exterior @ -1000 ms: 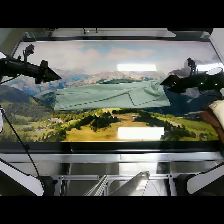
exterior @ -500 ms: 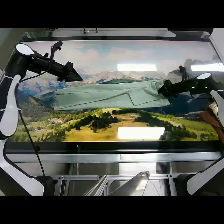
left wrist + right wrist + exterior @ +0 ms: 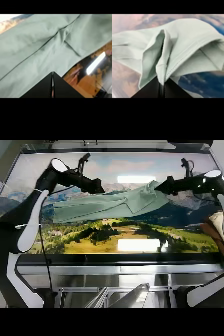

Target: Fold the shirts.

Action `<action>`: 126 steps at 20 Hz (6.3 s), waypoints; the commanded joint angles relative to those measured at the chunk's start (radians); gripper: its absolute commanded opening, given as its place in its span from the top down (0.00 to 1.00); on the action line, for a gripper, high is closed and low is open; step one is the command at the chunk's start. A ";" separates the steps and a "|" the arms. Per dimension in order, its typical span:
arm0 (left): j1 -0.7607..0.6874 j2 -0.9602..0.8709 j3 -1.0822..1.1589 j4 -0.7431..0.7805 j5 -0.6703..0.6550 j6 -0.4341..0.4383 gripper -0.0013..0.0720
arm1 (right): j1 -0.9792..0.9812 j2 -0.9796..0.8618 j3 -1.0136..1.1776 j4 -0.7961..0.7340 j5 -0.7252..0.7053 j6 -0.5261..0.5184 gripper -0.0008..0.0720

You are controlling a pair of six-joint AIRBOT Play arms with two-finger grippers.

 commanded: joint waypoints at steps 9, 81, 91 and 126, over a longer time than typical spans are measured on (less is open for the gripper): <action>-0.222 -0.187 0.024 0.011 0.295 -0.114 0.98 | 0.080 0.304 0.014 0.061 0.060 0.084 0.97; 0.546 1.074 -0.805 0.092 -0.185 0.015 0.96 | 0.107 0.339 0.142 -0.613 -0.243 0.581 0.97; 0.546 1.074 -0.806 0.092 -0.183 0.015 0.96 | -0.604 0.347 0.374 -0.615 0.200 0.667 0.97; 0.544 1.107 -0.773 0.011 -0.212 0.015 0.97 | -0.634 0.407 -0.029 -0.612 0.530 0.628 0.97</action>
